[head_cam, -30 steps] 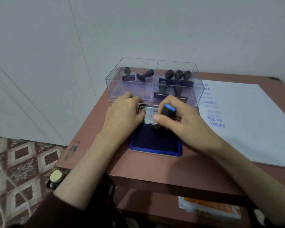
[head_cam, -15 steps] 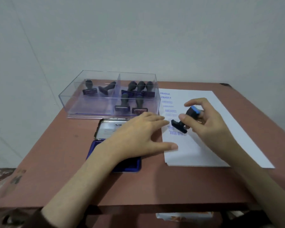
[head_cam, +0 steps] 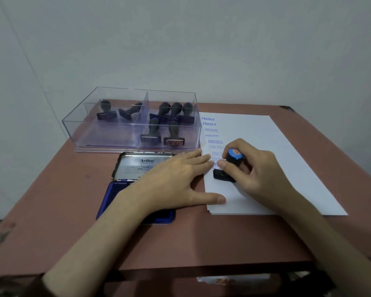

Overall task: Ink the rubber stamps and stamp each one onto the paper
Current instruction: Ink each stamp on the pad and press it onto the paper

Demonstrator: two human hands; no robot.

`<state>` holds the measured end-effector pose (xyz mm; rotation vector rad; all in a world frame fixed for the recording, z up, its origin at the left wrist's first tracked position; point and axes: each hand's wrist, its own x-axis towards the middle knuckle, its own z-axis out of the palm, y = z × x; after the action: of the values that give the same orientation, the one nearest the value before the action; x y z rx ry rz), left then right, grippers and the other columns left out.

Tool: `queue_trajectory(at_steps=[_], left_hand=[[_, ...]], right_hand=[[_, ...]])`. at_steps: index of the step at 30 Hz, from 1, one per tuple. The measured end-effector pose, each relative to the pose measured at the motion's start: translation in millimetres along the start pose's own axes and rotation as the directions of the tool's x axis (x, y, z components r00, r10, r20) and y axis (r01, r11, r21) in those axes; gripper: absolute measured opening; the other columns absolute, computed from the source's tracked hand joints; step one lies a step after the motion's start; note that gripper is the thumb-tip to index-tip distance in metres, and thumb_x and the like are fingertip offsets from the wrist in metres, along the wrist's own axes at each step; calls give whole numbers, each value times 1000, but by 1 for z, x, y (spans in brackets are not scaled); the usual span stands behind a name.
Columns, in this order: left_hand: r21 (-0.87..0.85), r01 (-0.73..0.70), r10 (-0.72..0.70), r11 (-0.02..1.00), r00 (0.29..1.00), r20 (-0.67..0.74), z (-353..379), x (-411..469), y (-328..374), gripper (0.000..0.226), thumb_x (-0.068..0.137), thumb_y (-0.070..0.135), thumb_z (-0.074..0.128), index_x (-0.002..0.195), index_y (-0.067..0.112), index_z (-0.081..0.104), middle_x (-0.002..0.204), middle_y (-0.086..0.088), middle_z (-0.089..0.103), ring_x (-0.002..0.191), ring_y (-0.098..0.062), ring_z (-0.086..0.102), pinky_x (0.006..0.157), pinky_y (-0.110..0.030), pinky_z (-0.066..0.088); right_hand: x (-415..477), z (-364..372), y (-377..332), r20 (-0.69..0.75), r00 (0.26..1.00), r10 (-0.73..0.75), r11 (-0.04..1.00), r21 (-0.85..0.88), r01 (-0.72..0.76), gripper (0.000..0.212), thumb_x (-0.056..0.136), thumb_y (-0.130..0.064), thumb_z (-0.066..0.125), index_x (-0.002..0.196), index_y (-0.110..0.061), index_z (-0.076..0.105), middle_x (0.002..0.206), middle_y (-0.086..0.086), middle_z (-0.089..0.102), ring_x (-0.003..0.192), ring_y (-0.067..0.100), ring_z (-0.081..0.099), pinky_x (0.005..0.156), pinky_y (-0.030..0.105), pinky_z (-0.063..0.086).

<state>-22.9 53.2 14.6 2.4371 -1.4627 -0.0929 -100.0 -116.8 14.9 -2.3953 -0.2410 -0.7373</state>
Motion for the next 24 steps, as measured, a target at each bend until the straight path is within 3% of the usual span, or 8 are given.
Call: queue_trajectory(at_steps=[5, 9, 17, 24], left_hand=[[9, 0, 0, 1000, 1000, 15, 0, 0, 0, 86, 76, 70, 46, 147, 27, 22, 154, 14, 16, 141, 0, 2, 112, -16, 0], [17, 4, -4, 1000, 1000, 18, -1, 0, 1, 88, 76, 70, 44, 147, 24, 21, 154, 14, 16, 141, 0, 2, 116, -21, 3], [42, -5, 5, 999, 1000, 0, -4, -2, 4, 87, 77, 70, 45, 146, 20, 26, 153, 12, 22, 141, -1, 6, 110, -16, 1], [46, -11, 11, 999, 1000, 2, -5, -1, 4, 85, 77, 70, 45, 145, 22, 29, 152, 15, 24, 139, 2, 5, 102, -8, -2]], right_hand=[[2, 3, 0, 39, 998, -42, 999, -20, 43, 17, 83, -18, 62, 77, -16, 46, 51, -10, 37, 46, 9, 34, 45, 11, 27], [4, 2, 2, 66, 996, -65, 996, -51, 68, 18, 82, -19, 63, 79, -18, 44, 54, -8, 39, 48, 10, 36, 46, 10, 28], [3, 3, 4, 79, 995, -58, 995, -79, 64, 18, 81, -20, 62, 78, -10, 47, 54, 2, 44, 50, 12, 36, 46, 11, 29], [2, 6, 3, 75, 996, -47, 996, -79, 53, 19, 81, -20, 61, 80, -19, 42, 59, -14, 41, 53, 2, 44, 50, 5, 31]])
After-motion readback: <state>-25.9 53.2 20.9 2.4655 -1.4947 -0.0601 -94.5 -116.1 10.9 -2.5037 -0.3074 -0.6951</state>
